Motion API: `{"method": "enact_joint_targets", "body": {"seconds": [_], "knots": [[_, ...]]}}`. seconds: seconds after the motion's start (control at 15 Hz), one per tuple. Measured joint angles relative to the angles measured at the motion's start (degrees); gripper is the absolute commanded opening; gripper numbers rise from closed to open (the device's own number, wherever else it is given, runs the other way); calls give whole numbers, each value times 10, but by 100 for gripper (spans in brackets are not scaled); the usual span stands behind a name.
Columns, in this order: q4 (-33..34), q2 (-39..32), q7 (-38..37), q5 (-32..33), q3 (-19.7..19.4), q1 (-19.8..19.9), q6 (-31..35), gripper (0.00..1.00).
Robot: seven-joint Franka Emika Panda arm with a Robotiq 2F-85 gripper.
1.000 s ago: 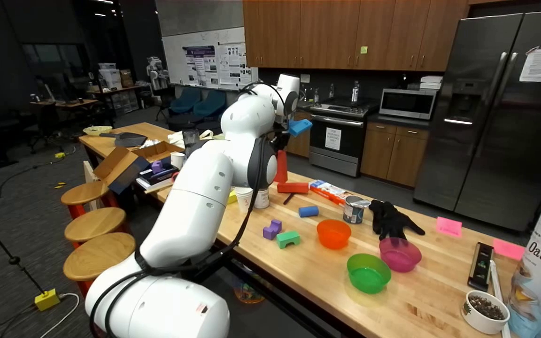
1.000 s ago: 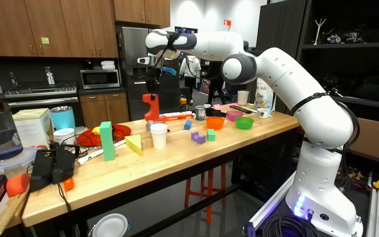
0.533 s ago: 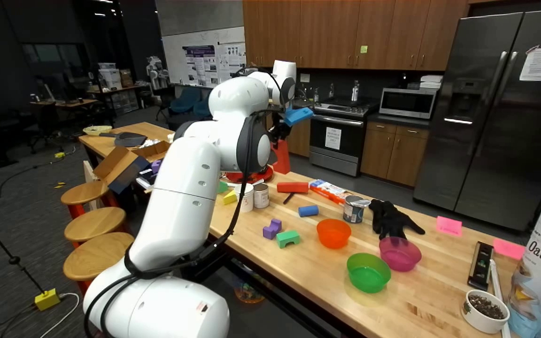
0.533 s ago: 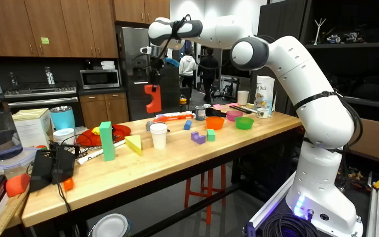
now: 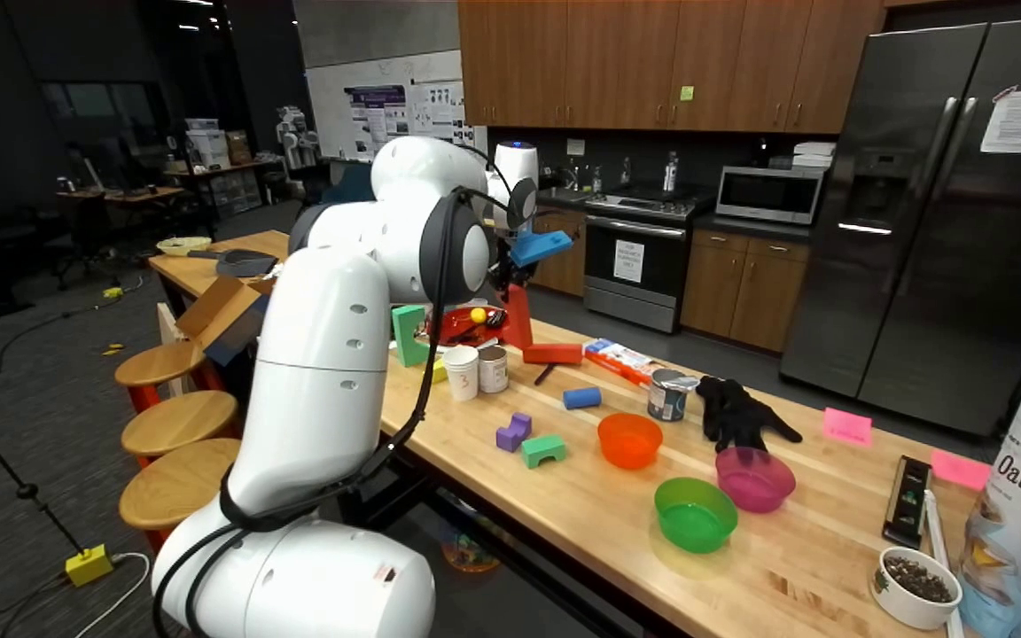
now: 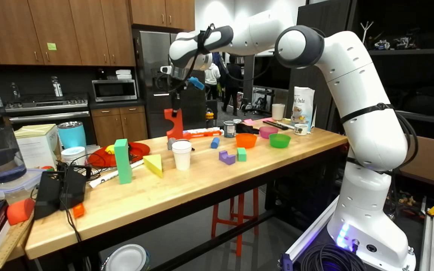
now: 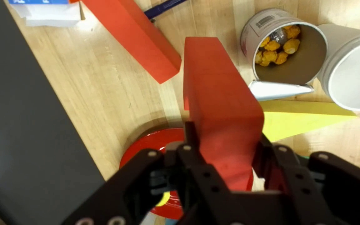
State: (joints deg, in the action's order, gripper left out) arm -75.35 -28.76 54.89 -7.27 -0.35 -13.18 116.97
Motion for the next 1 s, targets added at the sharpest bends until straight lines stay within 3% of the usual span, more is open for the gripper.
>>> {"method": "enact_joint_targets", "body": {"seconds": [0.47, 1.0], "knots": [[-201, 58, -140, 75, 54, 3, 148, 16], [-409, 176, -250, 125, 77, 13, 303, 16]]}}
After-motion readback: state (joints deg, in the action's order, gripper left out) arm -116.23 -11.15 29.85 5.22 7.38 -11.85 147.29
